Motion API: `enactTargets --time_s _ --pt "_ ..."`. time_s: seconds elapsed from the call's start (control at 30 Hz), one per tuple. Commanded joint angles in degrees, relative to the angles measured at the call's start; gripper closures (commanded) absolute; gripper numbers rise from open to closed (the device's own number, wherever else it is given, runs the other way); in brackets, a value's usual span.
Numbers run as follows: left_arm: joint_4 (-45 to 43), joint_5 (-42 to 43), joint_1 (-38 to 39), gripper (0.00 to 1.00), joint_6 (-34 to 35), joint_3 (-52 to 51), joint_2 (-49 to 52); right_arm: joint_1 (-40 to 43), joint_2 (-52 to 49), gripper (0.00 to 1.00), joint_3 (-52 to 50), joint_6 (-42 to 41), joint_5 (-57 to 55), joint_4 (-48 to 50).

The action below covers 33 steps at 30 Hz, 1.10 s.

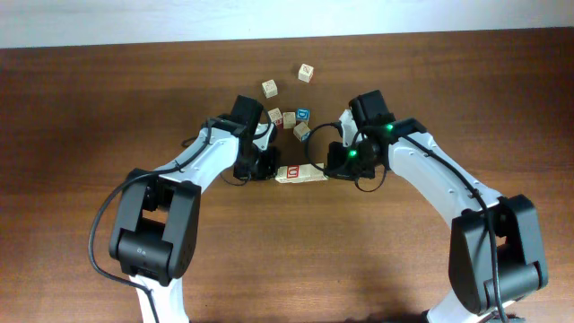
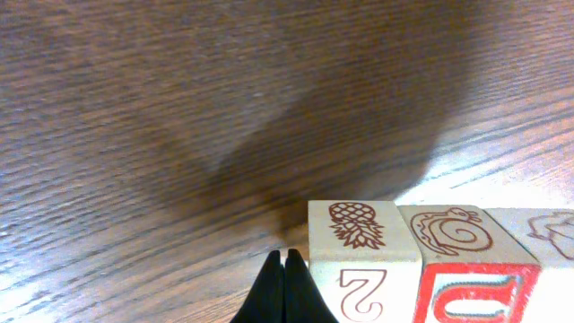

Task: Rotate 4 blocks

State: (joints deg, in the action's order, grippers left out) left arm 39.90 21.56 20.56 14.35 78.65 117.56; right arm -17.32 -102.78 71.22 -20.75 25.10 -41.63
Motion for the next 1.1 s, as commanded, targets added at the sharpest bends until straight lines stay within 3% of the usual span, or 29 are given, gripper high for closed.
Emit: enactTargets --time_s 0.0,1.07 --pt "-0.20 7.15 1.60 1.00 -0.96 0.90 -0.13 -3.30 0.96 0.96 2.64 0.61 4.42 1.07" --pt "0.90 6.49 1.60 1.00 -0.96 0.90 -0.13 -6.78 0.94 0.96 3.02 -1.16 2.71 3.13"
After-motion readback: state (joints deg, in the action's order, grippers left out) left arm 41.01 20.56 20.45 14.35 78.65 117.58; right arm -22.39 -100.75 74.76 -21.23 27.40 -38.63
